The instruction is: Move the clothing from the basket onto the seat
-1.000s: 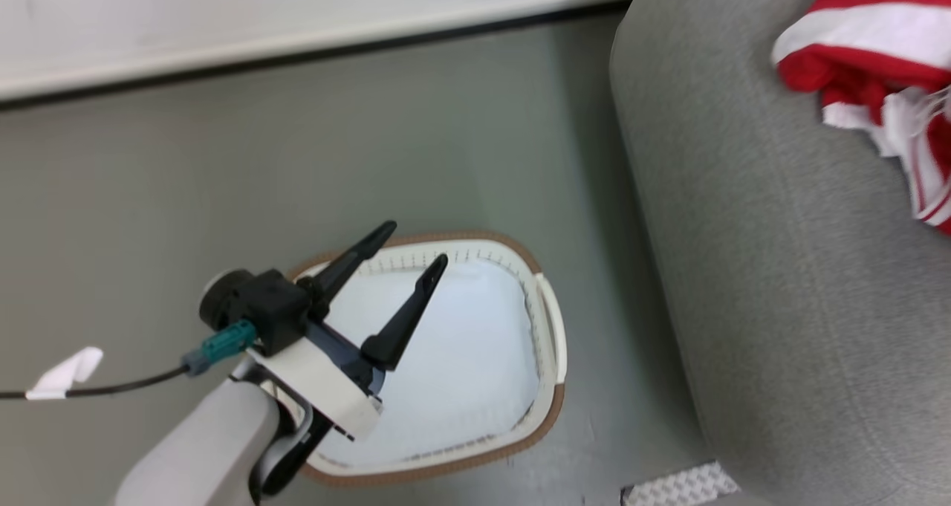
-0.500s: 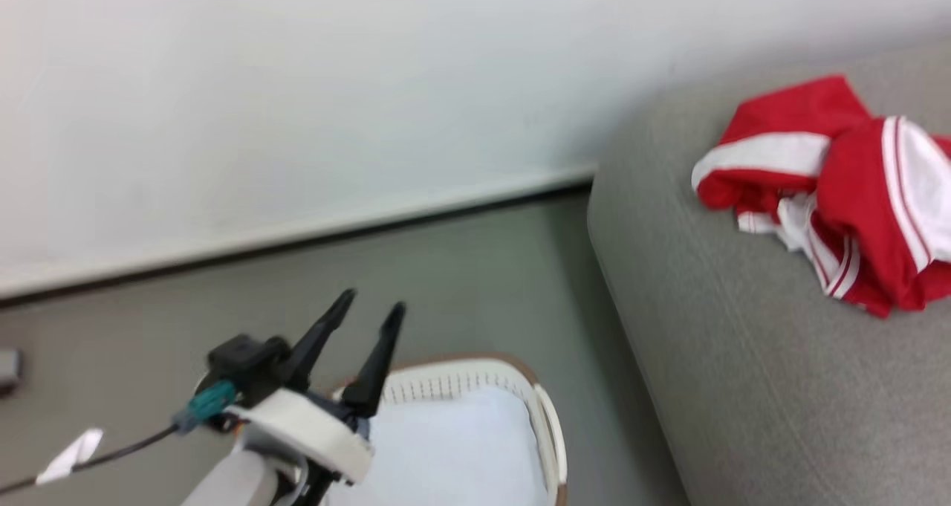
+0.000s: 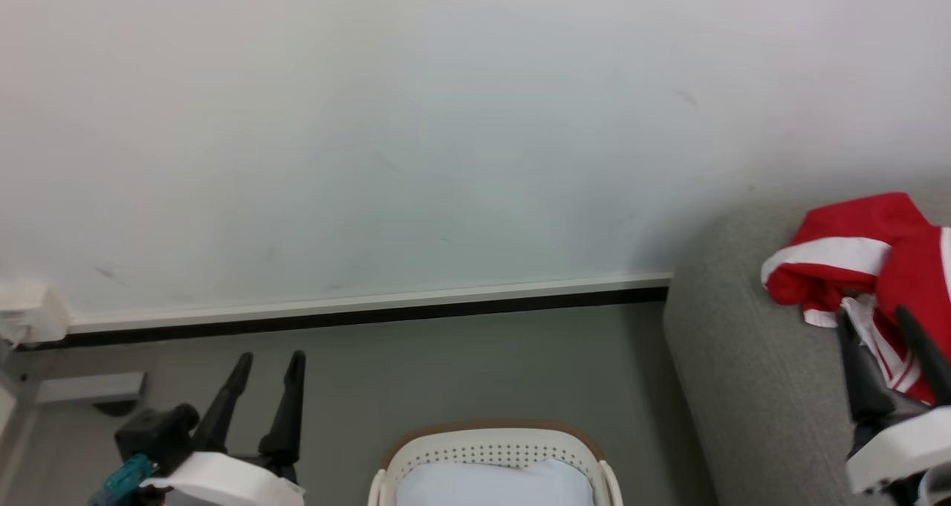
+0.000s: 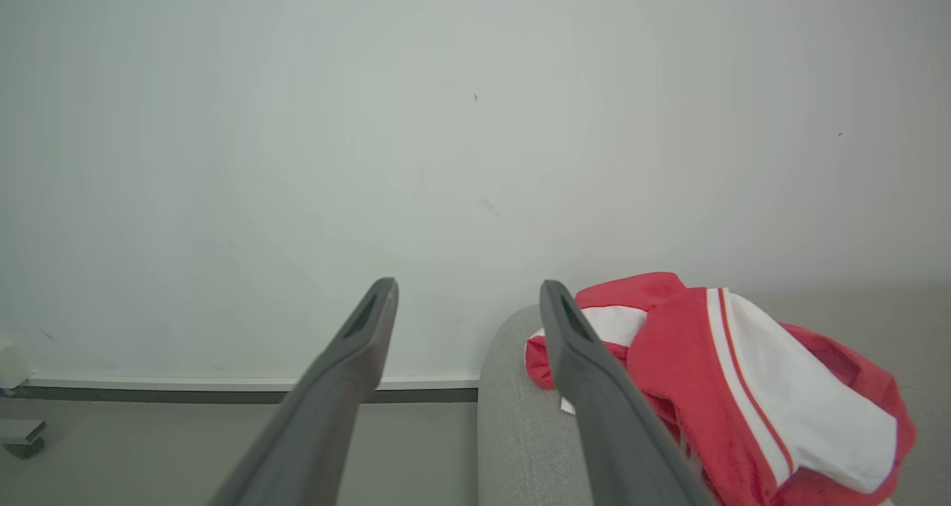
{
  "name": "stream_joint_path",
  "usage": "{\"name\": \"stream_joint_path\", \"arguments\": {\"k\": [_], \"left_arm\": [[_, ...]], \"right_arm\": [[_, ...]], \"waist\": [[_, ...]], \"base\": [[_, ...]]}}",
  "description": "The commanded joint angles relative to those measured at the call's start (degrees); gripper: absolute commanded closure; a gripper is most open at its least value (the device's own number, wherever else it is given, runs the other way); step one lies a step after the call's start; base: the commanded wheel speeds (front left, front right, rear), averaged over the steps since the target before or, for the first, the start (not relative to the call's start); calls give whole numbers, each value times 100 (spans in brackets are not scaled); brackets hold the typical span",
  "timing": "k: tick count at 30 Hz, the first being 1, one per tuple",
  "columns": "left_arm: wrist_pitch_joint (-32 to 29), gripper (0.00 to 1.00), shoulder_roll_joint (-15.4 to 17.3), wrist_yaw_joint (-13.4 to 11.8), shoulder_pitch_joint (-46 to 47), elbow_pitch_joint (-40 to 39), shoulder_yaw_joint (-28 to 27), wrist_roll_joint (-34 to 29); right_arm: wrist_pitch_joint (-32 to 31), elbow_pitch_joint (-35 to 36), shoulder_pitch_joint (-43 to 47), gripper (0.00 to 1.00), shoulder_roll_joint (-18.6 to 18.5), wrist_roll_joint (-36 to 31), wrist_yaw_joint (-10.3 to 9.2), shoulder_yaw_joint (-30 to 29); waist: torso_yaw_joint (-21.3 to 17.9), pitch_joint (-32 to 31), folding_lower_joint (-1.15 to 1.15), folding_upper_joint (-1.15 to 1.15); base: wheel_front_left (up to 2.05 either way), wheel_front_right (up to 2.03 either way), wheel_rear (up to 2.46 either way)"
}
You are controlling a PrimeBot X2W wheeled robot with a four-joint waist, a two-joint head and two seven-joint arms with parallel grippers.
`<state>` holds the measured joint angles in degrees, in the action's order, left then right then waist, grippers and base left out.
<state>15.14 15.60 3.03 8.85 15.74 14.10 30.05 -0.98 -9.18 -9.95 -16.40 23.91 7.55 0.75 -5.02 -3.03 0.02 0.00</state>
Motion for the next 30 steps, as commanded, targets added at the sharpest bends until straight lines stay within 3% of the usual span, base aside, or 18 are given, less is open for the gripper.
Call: {"name": "stream_joint_path", "arguments": {"k": [1, 6, 9, 17, 30], "left_arm": [[-1, 0, -33, 36, -79, -60, -88, -51], [-2, 0, -310, -10, -386, -167, -626, -453], [-1, 0, -418, 64, -518, -187, -904, -754], [-1, 0, -694, 355, -731, -13, -1290, -1502], [-1, 0, -927, 446, -683, -1, -1445, -1706]], "right_arm": [[161, -27, 138, 0, 98, -49, -13, 4], [1245, -375, 626, 0, 638, -286, -13, -64], [1539, -590, 721, 0, 868, -246, -13, 87], [1616, -583, 810, 0, 1142, -358, -13, 349], [1620, -438, 719, 0, 1250, -433, -13, 465]], "waist": [[192, -80, -2, 0], [443, -79, -2, 0], [511, -64, -2, 0], [486, 59, -2, 0], [328, 106, -2, 0]], "base": [[0, 0, 0], [0, 0, 0], [0, 0, 0], [0, 0, 0], [0, 0, 0]]}}
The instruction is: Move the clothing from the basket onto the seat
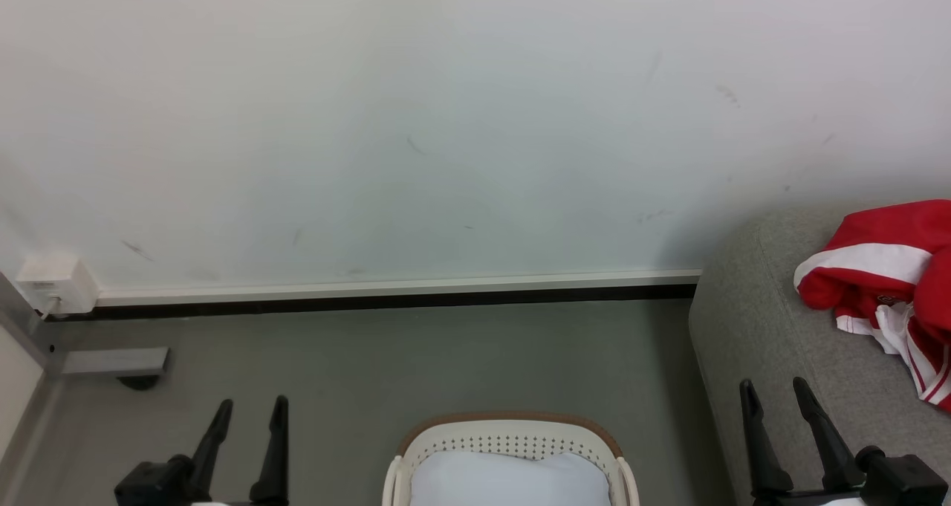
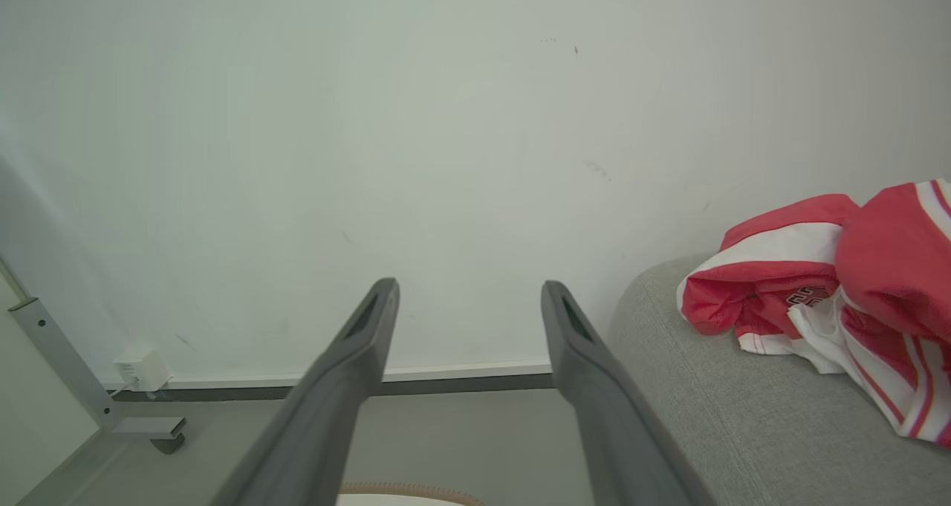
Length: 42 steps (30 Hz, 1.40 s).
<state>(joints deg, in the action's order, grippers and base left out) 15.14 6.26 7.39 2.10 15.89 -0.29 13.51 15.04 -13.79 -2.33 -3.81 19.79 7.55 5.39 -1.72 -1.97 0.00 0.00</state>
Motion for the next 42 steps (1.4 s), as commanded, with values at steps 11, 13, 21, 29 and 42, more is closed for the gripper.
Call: {"name": "stream_joint_path", "arguments": {"k": [11, 13, 21, 29, 42], "left_arm": [[-1, 0, 47, 2, -40, -4, 32, 41], [-1, 0, 38, 3, -49, 5, 21, 40], [-7, 100, -48, 15, -67, 192, 89, 91], [-267, 100, -79, 15, 11, 168, -15, 947], [-570, 100, -118, 14, 75, 88, -104, 2092]], "right_arm": [[18, -31, -81, 0, -27, -11, -13, 39], [18, -43, -84, 0, -32, -3, -13, 48], [-14, -193, 67, 100, 21, 10, 0, 94], [-242, -166, 14, 100, 23, 821, -1, -39], [-550, -136, -68, 100, 26, 1889, -2, -222]], "waist": [[-18, -7, 0, 0], [-20, -6, 0, 0], [-25, 1, 0, 0], [-12, 15, 0, 0], [6, 35, 0, 0]], "base": [[0, 0, 0], [0, 0, 0], [0, 0, 0], [0, 0, 0], [0, 0, 0]]}}
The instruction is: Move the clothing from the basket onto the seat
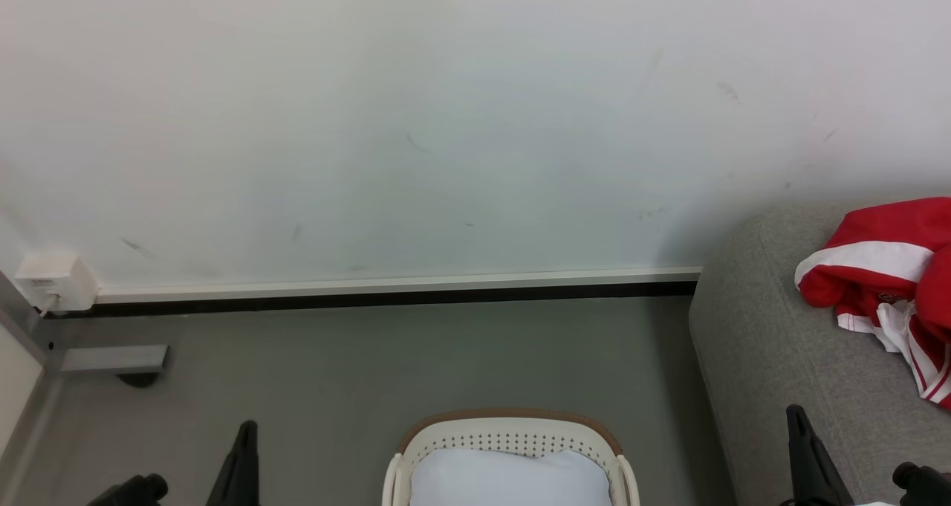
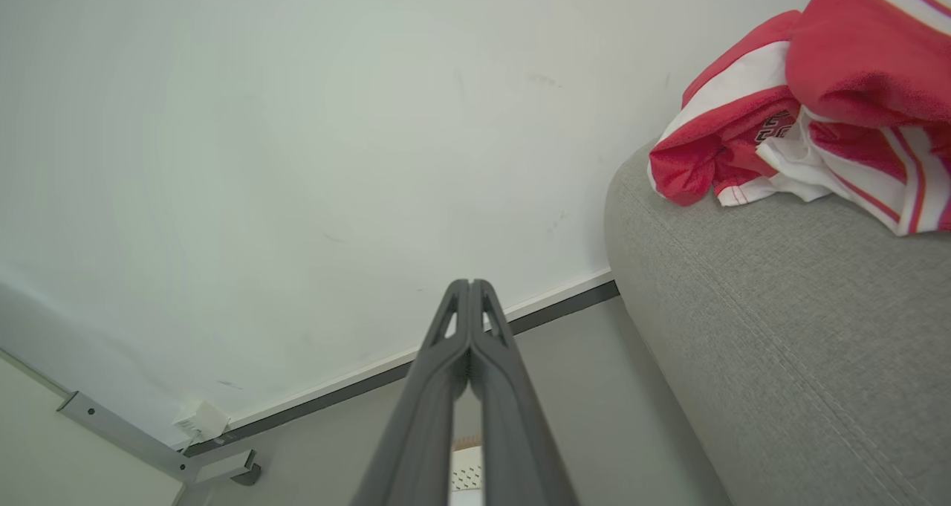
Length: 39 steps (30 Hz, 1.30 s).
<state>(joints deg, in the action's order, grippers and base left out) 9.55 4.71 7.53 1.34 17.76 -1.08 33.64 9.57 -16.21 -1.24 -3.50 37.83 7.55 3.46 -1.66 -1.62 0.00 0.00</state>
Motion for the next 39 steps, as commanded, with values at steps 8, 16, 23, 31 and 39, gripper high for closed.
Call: {"name": "stream_joint_path", "arguments": {"k": [8, 16, 23, 31, 39], "left_arm": [[-196, 100, 12, -1, 194, -137, -86, 763], [-366, 100, -11, -2, 239, -168, -145, 1394], [-510, 100, -31, -2, 271, -193, -188, 1887], [-661, 100, -51, -3, 307, -221, -239, 2434], [-796, 100, -70, -3, 338, -247, -288, 2910]], "right_arm": [[-190, 123, -221, 100, -1, 721, -3, -141], [-359, 139, -261, 100, 3, 1300, -3, -242], [-498, 150, -299, 100, 7, 1771, -4, -326], [-649, 162, -319, 100, 12, 2267, -5, -414], [-783, 172, -359, 100, 17, 2721, -6, -500]], "waist": [[13, 14, 0, 0], [25, 27, 0, 0], [37, 39, 0, 0], [49, 53, 0, 0], [62, 67, 0, 0]], "base": [[0, 0, 0], [0, 0, 0], [0, 0, 0], [0, 0, 0], [0, 0, 0]]}}
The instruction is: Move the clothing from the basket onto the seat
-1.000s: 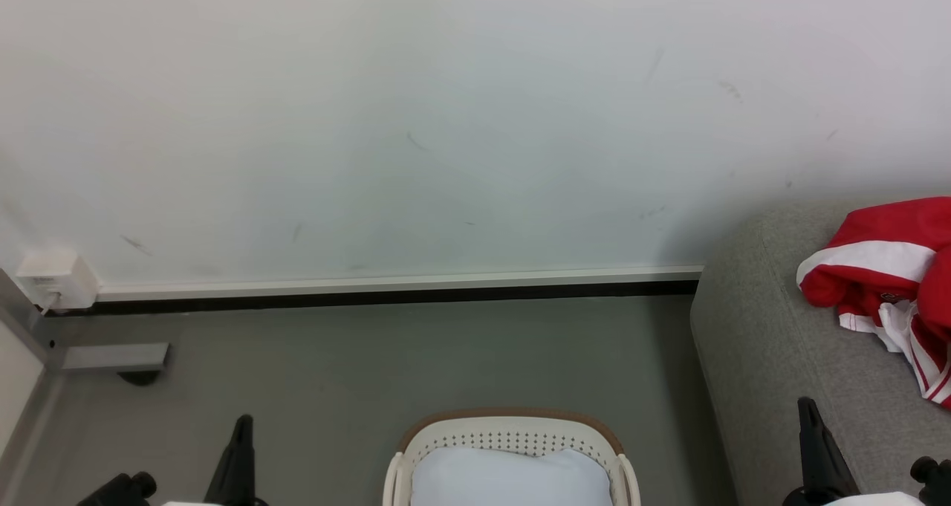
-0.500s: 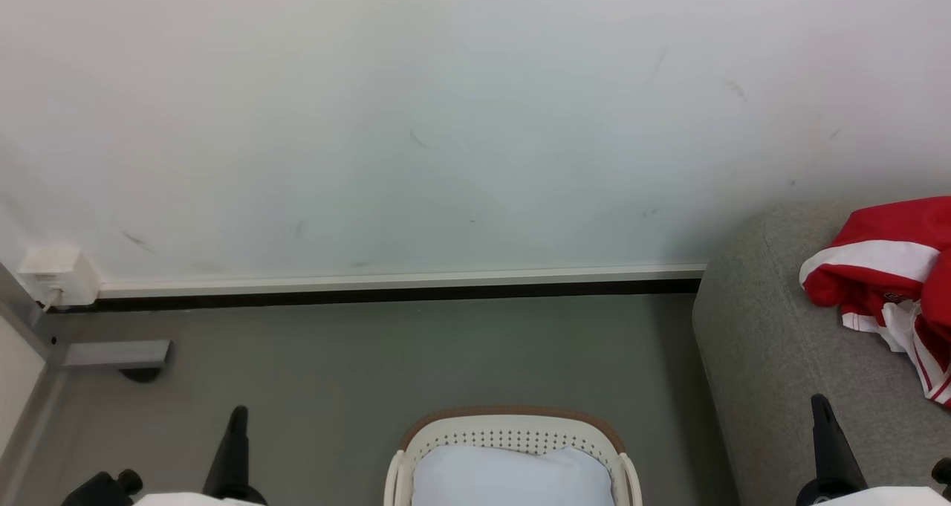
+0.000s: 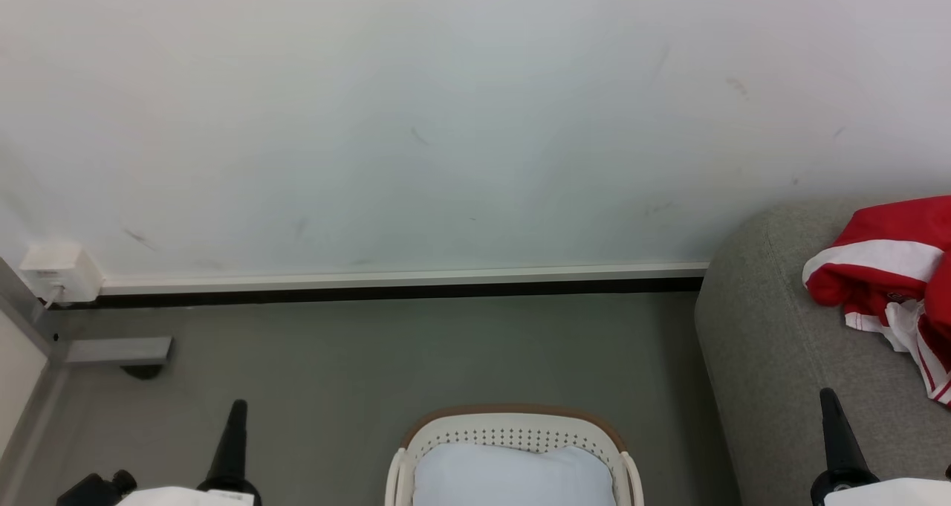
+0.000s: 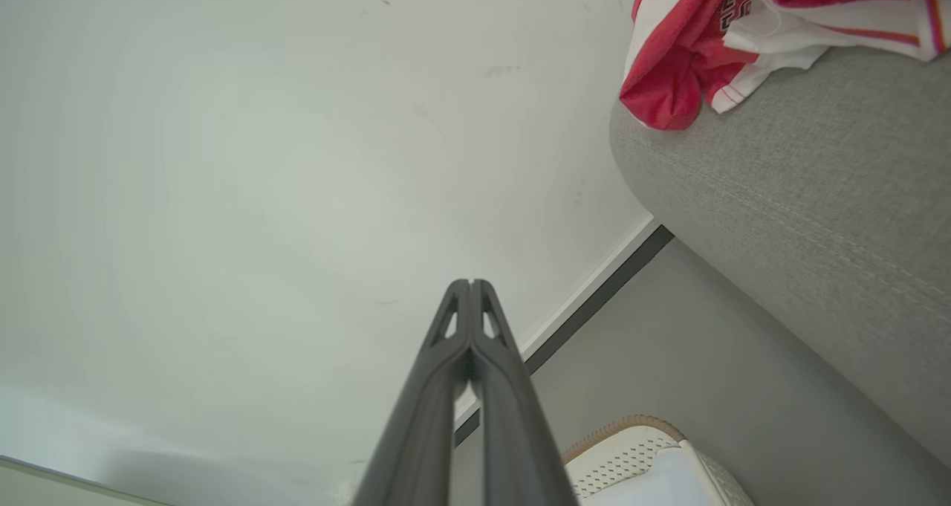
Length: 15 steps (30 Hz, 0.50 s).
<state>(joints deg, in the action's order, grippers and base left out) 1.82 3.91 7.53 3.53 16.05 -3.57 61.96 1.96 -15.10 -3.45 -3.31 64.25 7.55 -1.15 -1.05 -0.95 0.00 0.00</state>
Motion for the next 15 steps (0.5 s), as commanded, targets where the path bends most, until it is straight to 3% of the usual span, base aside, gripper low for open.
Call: {"name": "stream_joint_path", "arguments": {"k": [1, 15], "left_arm": [[-36, 100, 9, -3, 125, -79, -46, 140], [-256, 100, -23, -4, 171, -117, -115, 923]], "right_arm": [[-37, 63, -144, 100, -1, 132, -6, -49], [-260, 81, -179, 100, 8, 850, -7, -181]], "waist": [[2, 2, 0, 0], [24, 26, 0, 0]], "base": [[0, 0, 0], [0, 0, 0]]}}
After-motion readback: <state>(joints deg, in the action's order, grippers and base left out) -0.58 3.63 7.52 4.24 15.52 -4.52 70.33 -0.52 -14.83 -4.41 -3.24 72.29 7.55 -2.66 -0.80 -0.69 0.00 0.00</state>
